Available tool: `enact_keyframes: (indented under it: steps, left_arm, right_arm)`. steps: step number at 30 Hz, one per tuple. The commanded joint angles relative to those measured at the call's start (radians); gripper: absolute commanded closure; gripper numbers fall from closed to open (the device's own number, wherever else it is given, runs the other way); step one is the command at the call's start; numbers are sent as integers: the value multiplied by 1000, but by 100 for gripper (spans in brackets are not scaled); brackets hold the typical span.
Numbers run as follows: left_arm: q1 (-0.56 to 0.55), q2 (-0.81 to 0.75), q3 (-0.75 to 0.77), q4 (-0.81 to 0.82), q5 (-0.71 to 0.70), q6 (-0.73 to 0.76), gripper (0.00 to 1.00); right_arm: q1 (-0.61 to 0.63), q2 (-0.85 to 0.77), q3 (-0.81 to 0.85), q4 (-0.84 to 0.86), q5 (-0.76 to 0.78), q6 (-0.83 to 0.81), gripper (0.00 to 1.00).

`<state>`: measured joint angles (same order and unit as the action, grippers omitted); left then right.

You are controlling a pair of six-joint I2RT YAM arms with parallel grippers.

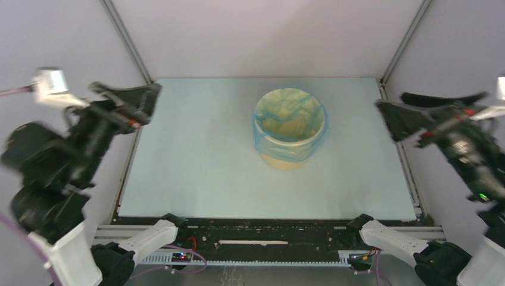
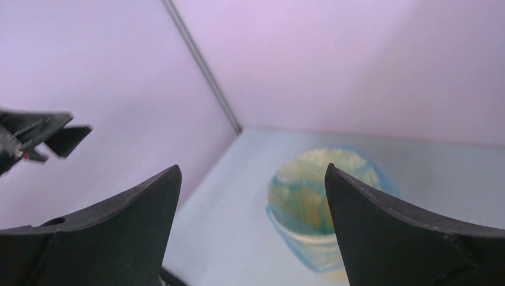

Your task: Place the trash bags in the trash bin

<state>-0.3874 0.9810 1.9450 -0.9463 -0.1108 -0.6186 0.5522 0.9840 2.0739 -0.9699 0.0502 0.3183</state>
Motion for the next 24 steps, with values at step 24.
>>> enact_keyframes:
  steps: [24]
  left_arm:
    - [5,-71,296,-52,-236,198,0]
  right_arm:
    - [6,51,158,-57,172,67,0]
